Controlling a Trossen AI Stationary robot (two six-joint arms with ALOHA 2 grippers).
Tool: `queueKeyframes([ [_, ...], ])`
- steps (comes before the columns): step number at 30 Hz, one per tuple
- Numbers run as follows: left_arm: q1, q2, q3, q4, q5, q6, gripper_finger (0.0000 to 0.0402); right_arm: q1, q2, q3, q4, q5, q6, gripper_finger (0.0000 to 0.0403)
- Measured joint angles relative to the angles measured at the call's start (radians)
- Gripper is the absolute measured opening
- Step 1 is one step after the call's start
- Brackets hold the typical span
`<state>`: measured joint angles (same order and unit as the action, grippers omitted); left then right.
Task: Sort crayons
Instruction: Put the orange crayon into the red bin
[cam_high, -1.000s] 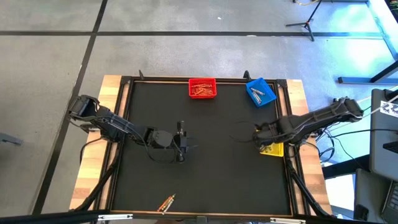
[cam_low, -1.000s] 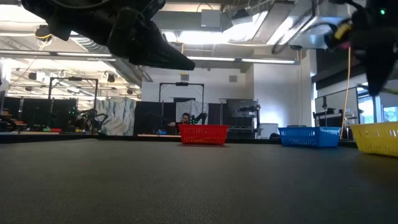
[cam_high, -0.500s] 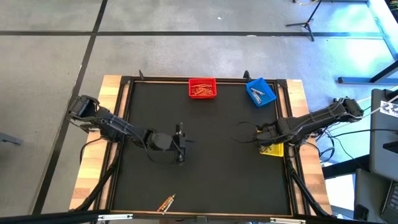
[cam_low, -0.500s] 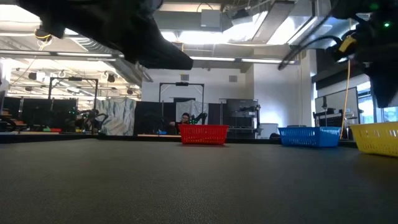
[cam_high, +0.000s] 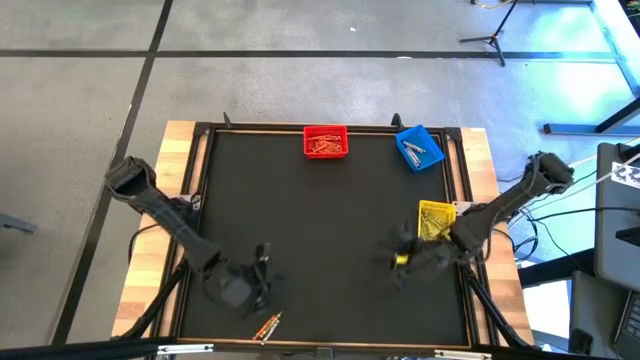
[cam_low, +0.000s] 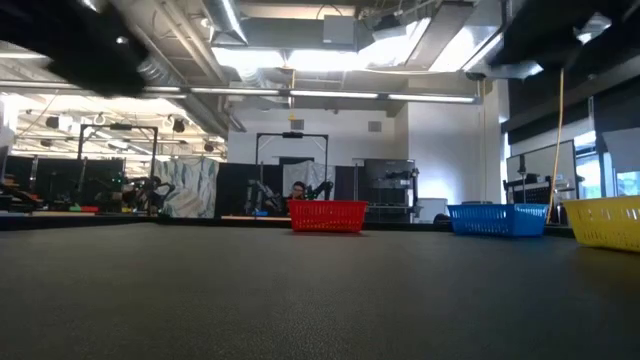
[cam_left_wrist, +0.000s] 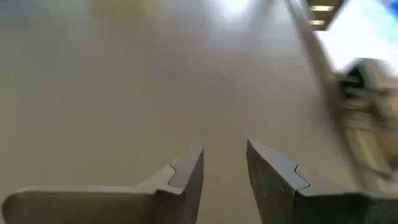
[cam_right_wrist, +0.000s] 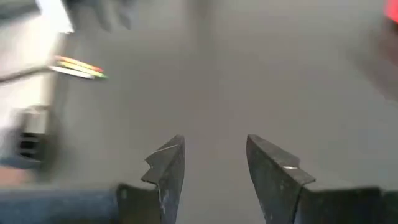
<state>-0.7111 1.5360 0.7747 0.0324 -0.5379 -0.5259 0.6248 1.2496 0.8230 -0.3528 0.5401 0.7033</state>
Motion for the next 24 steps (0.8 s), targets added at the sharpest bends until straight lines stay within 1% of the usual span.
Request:
queueKeyframes([
  [4,-0.118,0.014,0.017,-0.061,0.021,-0.205,0.0114,0.047,0.11,0.0,0.263,-0.005,-0.1,0.017],
  [8,-0.223,0.079,0.053,-0.066,0.106,-0.384,0.011,0.074,0.23,0.0,0.429,-0.028,-0.132,0.017],
  [12,-0.3,0.198,0.155,-0.093,0.13,-0.438,0.0108,0.092,0.334,0.0,0.543,-0.044,-0.134,0.017],
  [14,-0.327,0.257,0.237,-0.167,0.13,-0.463,0.0108,0.099,0.373,0.0,0.605,-0.049,-0.134,0.017],
  [16,-0.349,0.316,0.328,-0.287,0.135,-0.51,0.0108,0.105,0.403,0.0,0.66,-0.06,-0.132,0.017],
  [18,-0.368,0.368,0.408,-0.407,0.129,-0.565,0.0108,0.115,0.42,0.0,0.709,-0.072,-0.131,0.017],
  [20,-0.378,0.411,0.469,-0.479,0.111,-0.609,0.0108,0.124,0.42,0.0,0.731,-0.072,-0.13,0.017],
  [22,-0.382,0.446,0.511,-0.514,0.077,-0.637,0.0108,0.136,0.419,0.0,0.752,-0.071,-0.129,0.017],
  [24,-0.381,0.477,0.531,-0.525,0.067,-0.652,0.0108,0.151,0.42,0.0,0.773,-0.065,-0.132,0.017],
])
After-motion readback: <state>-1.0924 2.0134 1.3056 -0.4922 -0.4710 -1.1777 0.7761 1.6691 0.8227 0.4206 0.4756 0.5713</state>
